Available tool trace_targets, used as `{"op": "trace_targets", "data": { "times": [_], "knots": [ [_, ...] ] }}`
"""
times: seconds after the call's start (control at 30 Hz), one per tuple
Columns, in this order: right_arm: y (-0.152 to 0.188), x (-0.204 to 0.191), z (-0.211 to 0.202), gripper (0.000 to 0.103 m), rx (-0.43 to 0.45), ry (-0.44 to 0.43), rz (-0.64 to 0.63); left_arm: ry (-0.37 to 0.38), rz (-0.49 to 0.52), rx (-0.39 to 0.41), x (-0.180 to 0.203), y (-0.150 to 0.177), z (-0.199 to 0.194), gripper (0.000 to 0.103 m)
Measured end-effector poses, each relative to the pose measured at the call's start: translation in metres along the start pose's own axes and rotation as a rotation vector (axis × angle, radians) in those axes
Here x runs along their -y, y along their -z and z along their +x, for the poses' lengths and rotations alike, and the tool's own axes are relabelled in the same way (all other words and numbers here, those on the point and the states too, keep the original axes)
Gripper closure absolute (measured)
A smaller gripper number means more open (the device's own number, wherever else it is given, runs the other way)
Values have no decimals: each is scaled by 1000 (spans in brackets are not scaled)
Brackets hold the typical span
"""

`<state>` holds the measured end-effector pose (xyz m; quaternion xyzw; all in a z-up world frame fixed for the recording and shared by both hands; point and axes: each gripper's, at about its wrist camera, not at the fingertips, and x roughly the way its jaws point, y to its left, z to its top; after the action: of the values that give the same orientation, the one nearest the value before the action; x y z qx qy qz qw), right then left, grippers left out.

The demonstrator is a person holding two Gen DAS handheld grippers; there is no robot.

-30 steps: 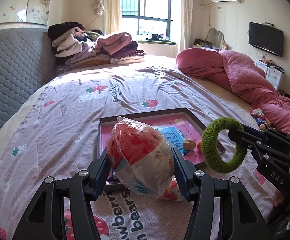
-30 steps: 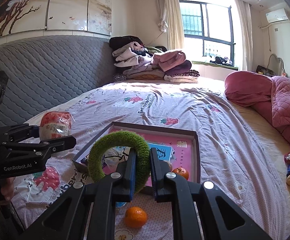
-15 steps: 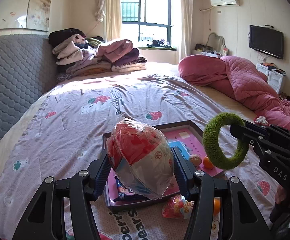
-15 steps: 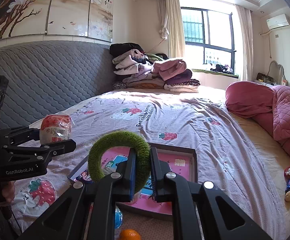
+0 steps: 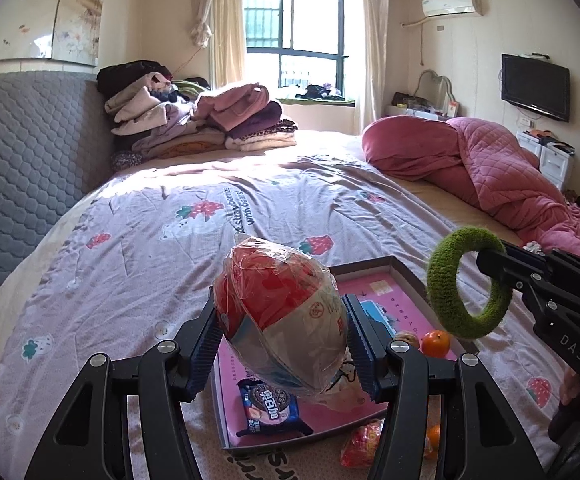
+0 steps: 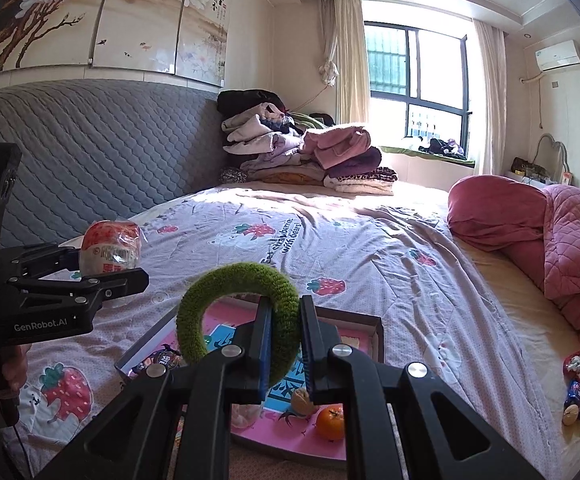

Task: Organize objects
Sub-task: 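Carry the egg packet with the left tool while the right tool carries the green ring to the tray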

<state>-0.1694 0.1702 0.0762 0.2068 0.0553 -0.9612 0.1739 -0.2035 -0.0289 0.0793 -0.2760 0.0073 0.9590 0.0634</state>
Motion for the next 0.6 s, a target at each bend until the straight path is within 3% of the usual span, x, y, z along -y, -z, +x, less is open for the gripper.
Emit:
{"op": "trace_targets", "data": {
  "times": [0.33, 0.6],
  "knots": [
    [3, 20, 24, 90, -20, 39, 16, -18, -5, -29, -10, 4, 37, 43],
    [18, 39, 57, 90, -94, 77, 46, -21, -27, -77, -20, 12, 72, 43]
  ]
}}
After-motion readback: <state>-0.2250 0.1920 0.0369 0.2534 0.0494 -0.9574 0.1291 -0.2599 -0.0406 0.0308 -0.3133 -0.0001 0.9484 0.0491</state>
